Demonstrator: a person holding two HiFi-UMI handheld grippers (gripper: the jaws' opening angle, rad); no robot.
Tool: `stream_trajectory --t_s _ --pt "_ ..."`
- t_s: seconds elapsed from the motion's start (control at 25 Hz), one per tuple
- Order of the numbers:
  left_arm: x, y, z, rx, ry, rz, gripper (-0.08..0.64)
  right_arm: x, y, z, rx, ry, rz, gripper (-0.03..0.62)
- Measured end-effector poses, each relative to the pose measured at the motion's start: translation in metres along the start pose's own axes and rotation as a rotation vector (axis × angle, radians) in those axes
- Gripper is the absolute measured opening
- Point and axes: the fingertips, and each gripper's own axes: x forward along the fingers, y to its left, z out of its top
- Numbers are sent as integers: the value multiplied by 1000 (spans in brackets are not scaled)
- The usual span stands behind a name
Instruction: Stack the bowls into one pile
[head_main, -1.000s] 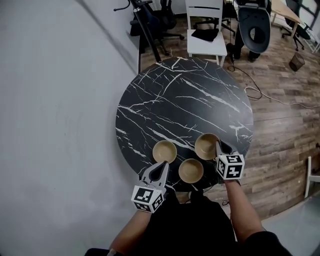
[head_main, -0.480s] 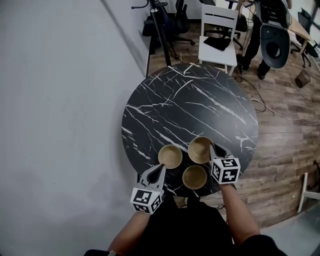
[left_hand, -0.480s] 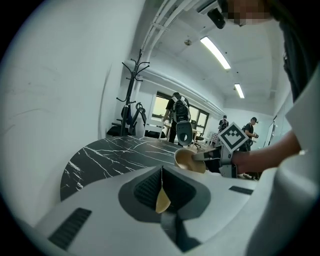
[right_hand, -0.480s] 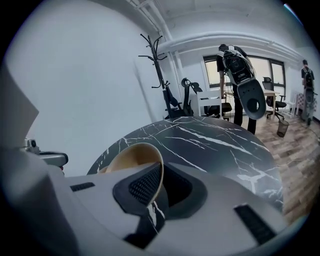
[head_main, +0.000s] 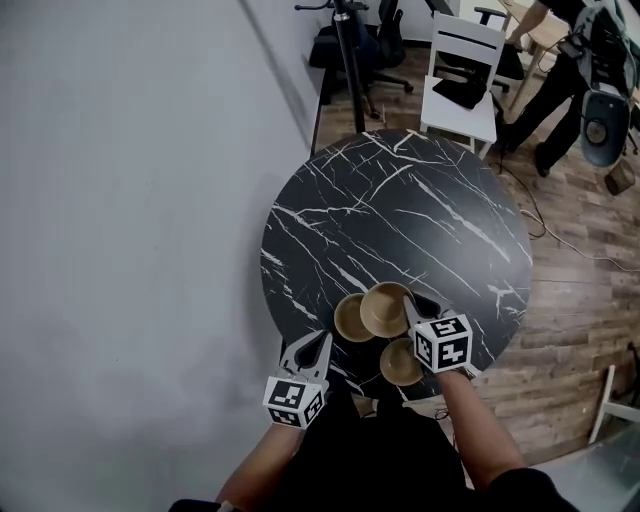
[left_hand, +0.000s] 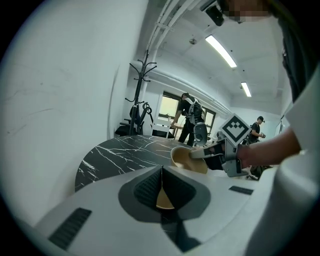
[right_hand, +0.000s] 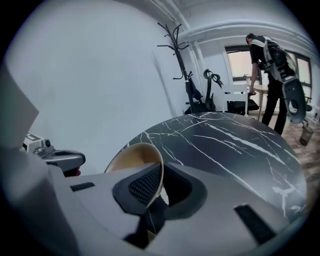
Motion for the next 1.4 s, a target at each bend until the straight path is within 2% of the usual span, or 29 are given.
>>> stream_trajectory --t_s 0.36,0.72,0.88,1.2,1.4 --pt "-3 20 1 -19 0 29 17 33 49 -13 -131 112 96 28" --pt "-13 39 -5 -36 9 56 17 60 65 -35 -228 210 111 31" --pt "-16 42 -7 -41 12 60 17 66 67 -43 -257 241 112 100" --pt "-8 33 -2 -33 3 39 17 51 57 -12 -244 121 55 129" --pt "-2 19 2 -13 7 11 17 27 43 7 -233 49 19 120"
